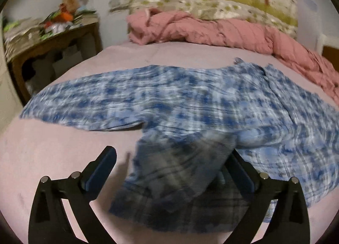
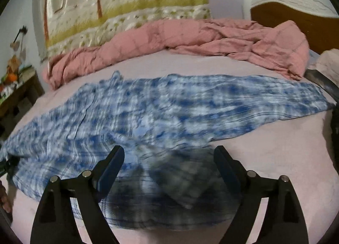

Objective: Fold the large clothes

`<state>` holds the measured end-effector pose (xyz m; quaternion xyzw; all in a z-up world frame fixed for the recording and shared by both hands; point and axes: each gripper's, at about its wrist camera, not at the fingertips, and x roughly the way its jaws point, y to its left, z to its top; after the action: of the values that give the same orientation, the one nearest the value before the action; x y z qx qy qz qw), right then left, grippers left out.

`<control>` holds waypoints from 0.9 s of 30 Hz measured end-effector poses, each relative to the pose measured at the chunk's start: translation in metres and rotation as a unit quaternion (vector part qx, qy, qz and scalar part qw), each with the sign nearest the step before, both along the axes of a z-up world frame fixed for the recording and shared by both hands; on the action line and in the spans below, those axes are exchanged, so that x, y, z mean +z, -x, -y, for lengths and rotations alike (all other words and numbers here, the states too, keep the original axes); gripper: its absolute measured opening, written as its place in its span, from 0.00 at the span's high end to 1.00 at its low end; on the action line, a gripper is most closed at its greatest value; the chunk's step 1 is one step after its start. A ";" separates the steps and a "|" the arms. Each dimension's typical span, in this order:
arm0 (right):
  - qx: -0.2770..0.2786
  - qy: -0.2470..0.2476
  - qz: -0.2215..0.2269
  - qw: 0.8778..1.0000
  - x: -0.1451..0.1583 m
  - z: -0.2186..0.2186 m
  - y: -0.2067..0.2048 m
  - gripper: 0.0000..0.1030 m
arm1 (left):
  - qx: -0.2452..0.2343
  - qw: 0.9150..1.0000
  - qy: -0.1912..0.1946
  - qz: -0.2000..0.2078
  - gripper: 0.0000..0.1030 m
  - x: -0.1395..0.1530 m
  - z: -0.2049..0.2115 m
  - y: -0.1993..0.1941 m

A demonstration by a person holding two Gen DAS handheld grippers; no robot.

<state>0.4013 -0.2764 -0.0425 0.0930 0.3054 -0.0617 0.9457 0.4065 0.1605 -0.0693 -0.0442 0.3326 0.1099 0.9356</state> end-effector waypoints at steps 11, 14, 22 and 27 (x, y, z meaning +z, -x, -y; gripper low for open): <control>0.020 -0.057 0.003 0.998 0.017 0.045 0.020 0.15 | 0.038 0.999 0.008 0.014 0.03 0.002 -0.029 -0.002; 0.111 -0.038 -0.009 0.993 0.020 0.026 0.022 0.15 | 0.023 0.999 0.002 0.028 0.03 0.007 -0.024 0.002; 0.004 0.167 -0.074 0.983 -0.006 -0.007 -0.001 0.16 | -0.003 0.998 -0.045 0.046 0.03 0.022 0.002 0.015; -0.091 0.110 -0.039 0.989 -0.001 0.043 -0.006 0.16 | 0.006 0.997 -0.061 0.040 0.03 0.017 0.003 0.014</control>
<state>0.4071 -0.3196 -0.0440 0.0136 0.3232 -0.1842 0.9281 0.3923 0.1575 -0.0522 0.0065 0.2873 0.1337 0.9485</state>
